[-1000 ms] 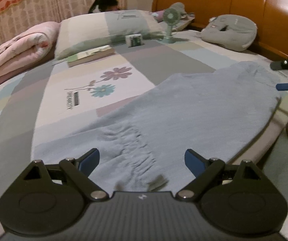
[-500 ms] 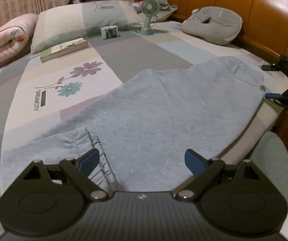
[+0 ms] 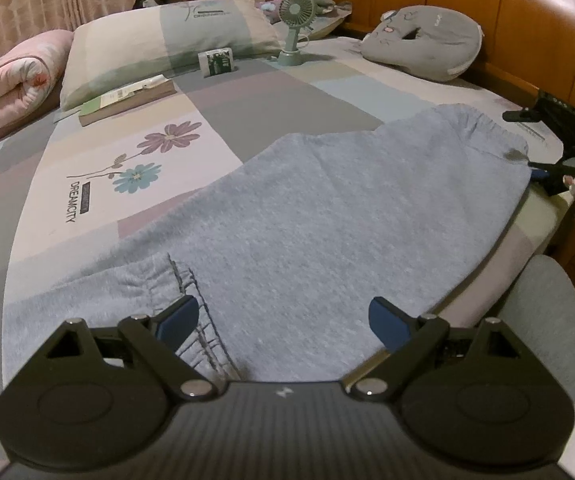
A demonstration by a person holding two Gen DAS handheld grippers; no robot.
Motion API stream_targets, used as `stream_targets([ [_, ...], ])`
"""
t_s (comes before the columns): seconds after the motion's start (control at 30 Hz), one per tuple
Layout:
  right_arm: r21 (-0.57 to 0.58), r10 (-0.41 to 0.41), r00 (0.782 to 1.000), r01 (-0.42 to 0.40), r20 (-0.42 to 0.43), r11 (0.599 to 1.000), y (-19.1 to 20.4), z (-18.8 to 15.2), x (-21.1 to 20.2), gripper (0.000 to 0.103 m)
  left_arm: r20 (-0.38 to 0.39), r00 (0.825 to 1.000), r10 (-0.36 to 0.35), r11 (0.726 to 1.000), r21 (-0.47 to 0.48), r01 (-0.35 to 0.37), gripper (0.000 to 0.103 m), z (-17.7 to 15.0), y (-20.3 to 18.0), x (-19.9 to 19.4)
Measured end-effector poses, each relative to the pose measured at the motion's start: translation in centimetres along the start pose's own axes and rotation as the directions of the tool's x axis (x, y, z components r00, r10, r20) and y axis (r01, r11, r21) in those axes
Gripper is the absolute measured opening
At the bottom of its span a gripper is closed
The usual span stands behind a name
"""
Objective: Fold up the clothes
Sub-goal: 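Grasp the grey sweatpants waistband with the right gripper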
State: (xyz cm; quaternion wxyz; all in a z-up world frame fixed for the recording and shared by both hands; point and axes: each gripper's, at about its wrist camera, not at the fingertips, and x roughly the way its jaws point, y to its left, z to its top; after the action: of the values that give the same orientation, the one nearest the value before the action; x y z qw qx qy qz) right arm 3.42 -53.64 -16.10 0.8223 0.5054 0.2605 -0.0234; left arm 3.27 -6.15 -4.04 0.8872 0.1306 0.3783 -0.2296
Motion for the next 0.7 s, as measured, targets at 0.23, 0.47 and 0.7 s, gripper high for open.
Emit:
stream_targets([
  [0.23, -0.006, 0.031, 0.999, -0.031, -0.009, 1.0, 0.1, 0.0, 0.3, 0.103, -0.001, 1.0, -0.019, 1.0, 0.014, 0.019, 0.092, -0.1, -0.3, 0.1],
  [0.47, 0.025, 0.041, 0.999, -0.041, -0.004, 0.999, 0.0, 1.4, 1.5, 0.103, 0.002, 1.0, -0.027, 1.0, 0.015, 0.027, 0.092, -0.2, -0.5, 0.0],
  [0.7, 0.001, 0.091, 0.996, -0.091, -0.006, 0.996, 0.7, -0.5, 1.5, 0.103, 0.007, 0.999, -0.041, 0.999, 0.013, 0.041, 0.092, -0.3, -0.6, 0.0],
])
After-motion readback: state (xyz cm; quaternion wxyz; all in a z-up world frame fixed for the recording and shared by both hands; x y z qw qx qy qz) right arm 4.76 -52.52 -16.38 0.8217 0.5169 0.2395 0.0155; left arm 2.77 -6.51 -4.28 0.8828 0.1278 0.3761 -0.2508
